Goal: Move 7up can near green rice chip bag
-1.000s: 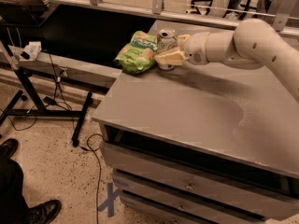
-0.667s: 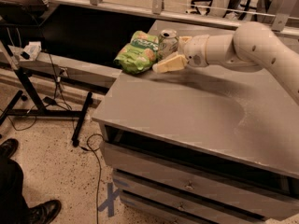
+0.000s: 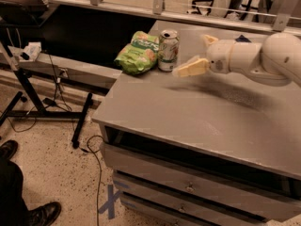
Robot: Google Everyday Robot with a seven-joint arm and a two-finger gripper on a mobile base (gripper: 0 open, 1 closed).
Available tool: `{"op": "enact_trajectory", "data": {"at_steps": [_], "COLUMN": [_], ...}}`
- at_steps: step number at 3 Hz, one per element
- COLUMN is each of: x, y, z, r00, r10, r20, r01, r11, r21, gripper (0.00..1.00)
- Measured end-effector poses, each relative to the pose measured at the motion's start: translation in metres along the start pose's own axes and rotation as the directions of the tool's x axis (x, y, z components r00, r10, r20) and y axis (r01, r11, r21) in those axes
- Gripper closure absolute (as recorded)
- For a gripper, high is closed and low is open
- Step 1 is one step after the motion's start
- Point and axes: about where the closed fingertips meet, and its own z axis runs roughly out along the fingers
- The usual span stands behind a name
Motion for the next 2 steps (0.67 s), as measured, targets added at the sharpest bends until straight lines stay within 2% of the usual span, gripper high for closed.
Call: {"op": "enact_trajectory", "data": {"at_steps": [1,2], "x": [0.000,0.010], "y": [-0.019,-0.031], "z": [-0.067,-0.107], "r00": [0.999,0.999], "r10": [-0.011,-0.006], "r20": [0.051,0.044], "r01": [0.004,-0.002], "r11": [0.9908,0.9806], "r21": [0.135,0.196], "gripper": [0.00,0.00]}}
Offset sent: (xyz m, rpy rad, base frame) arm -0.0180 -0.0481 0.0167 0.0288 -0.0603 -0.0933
